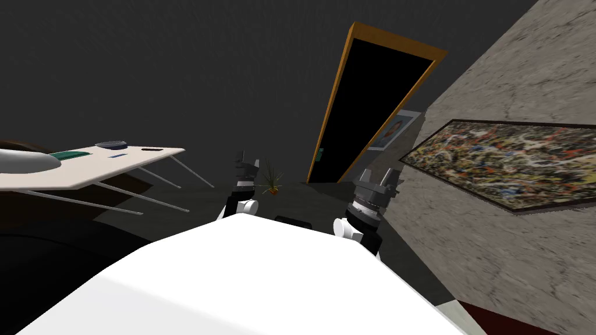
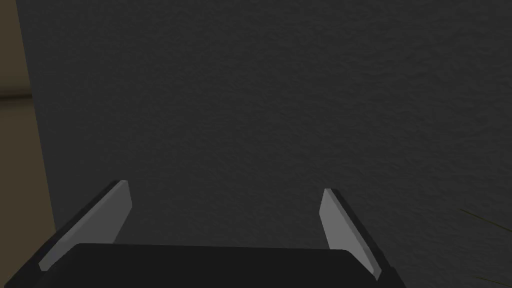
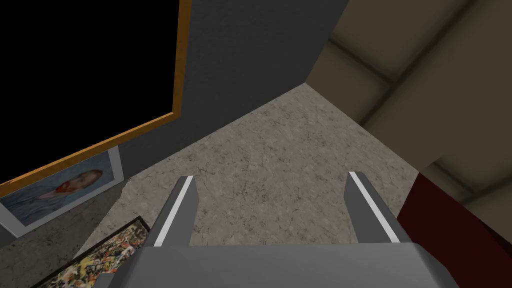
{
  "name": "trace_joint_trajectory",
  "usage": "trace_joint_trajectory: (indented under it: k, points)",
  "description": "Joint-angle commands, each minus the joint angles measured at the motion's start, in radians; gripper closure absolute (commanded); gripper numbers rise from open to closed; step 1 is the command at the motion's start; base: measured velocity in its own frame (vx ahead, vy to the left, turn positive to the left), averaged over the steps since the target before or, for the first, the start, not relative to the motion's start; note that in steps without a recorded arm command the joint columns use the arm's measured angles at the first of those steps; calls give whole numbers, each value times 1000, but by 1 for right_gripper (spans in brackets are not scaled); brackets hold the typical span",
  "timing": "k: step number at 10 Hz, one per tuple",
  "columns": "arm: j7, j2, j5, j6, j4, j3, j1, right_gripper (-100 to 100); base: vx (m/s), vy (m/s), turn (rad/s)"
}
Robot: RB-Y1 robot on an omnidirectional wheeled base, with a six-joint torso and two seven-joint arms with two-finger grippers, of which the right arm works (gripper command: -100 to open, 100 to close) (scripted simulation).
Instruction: Pull the door open
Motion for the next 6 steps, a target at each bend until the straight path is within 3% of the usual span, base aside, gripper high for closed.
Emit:
trace_joint_trajectory:
  k: [1,6]
  points:
    - [-31,-18,-26,3,25,6,-10,-100,42,-11,73]
    - [-118,-65,-101,11,96,21,-39,-100,93,-32,74]
